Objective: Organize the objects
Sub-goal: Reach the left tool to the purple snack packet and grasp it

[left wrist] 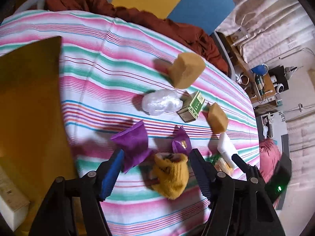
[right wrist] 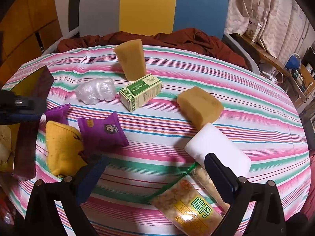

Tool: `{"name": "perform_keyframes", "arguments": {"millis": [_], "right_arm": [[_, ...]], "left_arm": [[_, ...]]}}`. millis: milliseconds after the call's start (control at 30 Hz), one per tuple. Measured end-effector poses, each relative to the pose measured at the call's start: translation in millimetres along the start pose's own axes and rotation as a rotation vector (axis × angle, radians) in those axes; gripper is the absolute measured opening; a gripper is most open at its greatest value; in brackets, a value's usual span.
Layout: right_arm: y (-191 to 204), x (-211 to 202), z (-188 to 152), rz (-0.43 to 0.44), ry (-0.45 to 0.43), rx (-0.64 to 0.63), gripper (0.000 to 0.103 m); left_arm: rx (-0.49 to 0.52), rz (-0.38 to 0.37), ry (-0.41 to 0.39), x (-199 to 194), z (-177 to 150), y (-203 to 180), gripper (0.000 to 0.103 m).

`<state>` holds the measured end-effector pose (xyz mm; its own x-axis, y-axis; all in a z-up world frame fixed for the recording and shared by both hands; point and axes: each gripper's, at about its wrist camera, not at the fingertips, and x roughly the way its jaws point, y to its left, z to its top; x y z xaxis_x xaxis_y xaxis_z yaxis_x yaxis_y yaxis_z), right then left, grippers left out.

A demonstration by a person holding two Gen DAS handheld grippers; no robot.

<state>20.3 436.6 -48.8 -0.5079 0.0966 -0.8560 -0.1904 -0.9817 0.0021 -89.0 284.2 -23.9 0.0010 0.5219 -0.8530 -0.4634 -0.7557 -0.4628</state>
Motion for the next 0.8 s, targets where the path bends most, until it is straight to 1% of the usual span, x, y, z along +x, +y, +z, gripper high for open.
{"name": "perform_keyframes", "arguments": {"millis": [33,100,167,233,300,367,400,500,667,700,733,800], "right_arm": [[1,-1,0,0.002,-0.003,-0.001,0.102],[0,-1,0,0.005,-0.008,-0.001,0.102],[-1,0,1,0.011,-0.011,0.001,0.102],[0,-1,2,0.019,-0.012,-0.001,0.102],[2,-1,1,0.025,-0.010,-0.009,0.102],[5,0,1,0.030,-0.005,-0.019,0.102],[7,0,1,0.034,-0.002,-0.025,0.102],[10,2,0,0.050,0.004,-0.038,0.101],[15,3,-1,0.068,0.012,-0.061,0.099],[15,3,-1,0.068,0.013,-0.063,0.099],[16,3,-1,0.065,0.014,-0.066,0.099],[16,4,-1,0.060,0.014,-0.067,0.099]], "left_arm": [[0.001,0.038,0.000,5,1,-2,0.068],[-0.015,0.060,0.019,14,4,-1,0.068],[-0.035,0.108,0.015,20,5,1,0.068],[-0.008,0.145,-0.005,22,8,-1,0.070],[0.007,0.181,-0.001,27,12,-4,0.071],[0.036,0.229,-0.004,34,15,-7,0.073],[0.063,0.265,-0.006,39,15,-12,0.074],[0.136,0.325,-0.019,46,15,-14,0.074],[0.222,0.401,-0.038,45,5,-15,0.063],[0.253,0.422,-0.065,41,1,-18,0.064],[0.280,0.431,-0.085,37,-3,-21,0.064],[0.326,0.419,-0.111,31,-9,-27,0.064]]}}
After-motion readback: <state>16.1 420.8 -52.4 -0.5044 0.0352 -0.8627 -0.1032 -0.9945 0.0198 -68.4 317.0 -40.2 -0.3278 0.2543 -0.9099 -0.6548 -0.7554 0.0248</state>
